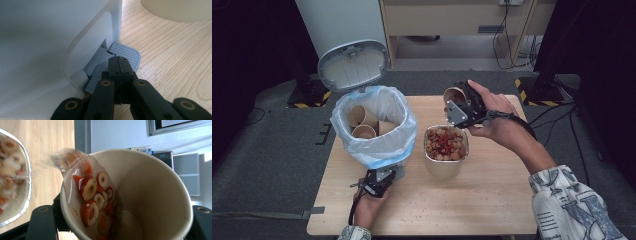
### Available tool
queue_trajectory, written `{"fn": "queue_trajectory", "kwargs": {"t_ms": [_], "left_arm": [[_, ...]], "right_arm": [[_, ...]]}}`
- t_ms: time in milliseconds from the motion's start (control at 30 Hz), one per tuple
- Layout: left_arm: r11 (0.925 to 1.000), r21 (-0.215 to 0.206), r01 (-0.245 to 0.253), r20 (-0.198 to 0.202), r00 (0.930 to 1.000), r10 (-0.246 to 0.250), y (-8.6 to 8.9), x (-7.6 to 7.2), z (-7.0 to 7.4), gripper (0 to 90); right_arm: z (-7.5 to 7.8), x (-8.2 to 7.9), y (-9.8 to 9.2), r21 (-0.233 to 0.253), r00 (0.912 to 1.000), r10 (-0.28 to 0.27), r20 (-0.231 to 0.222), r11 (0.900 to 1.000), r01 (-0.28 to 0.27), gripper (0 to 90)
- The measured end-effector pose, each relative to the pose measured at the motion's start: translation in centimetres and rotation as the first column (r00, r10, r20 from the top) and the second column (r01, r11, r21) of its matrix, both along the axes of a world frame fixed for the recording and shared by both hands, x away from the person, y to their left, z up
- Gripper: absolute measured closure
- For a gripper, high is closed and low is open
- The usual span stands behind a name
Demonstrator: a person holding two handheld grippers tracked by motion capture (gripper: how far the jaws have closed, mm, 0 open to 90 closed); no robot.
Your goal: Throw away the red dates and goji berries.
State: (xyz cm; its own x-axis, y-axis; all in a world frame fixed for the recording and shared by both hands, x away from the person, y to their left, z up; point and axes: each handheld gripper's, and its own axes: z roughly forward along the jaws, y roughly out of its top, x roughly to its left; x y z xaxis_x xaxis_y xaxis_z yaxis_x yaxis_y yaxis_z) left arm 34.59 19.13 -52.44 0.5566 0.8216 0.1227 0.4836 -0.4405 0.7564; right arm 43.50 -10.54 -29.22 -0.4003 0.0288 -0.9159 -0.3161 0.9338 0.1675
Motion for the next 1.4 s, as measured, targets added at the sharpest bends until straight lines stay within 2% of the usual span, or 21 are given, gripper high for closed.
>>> {"fn": "queue_trajectory", "kwargs": {"t_ms": [67, 100, 233, 433, 1200, 1400], "left_arm": [[1.0000, 0.000, 0.001, 0.000, 1.0000, -0.001, 0.0, 0.0, 0.0, 89.6], [1.0000, 0.000, 0.000, 0.000, 1.0000, 0.000, 0.0, 0.0, 0.0, 89.6], [1.0000, 0.002, -0.002, 0.000, 1.0000, 0.002, 0.0, 0.0, 0.0, 89.6], [1.0000, 0.000, 0.000, 0.001, 1.0000, 0.000, 0.0, 0.0, 0.0, 89.6], [1.0000, 0.002, 0.001, 0.001, 1.0000, -0.001, 0.0, 0.0, 0.0, 89.6], [1.0000, 0.001, -0.001, 0.000, 1.0000, 0.001, 0.0, 0.0, 0.0, 89.5]], "right_arm": [[-0.3, -0.2, 0.2, -0.062, 0.9993, 0.002, 0.038, 0.998, 0.000, 29.3], [-0.4, -0.2, 0.2, -0.075, 0.9991, 0.006, 0.043, 0.997, -0.003, 29.3], [-0.5, -0.1, 0.1, -0.062, 0.9995, 0.003, 0.031, 0.998, -0.001, 29.3], [-0.4, -0.2, -0.2, -0.064, 0.9994, 0.002, 0.034, 0.998, 0.000, 29.3], [0.4, -0.1, -0.9, -0.007, 0.9996, -0.003, 0.029, 1.000, 0.003, 29.3], [0.5, 0.0, -0.8, -0.008, 0.9996, 0.003, 0.027, 1.000, -0.002, 29.3]]}}
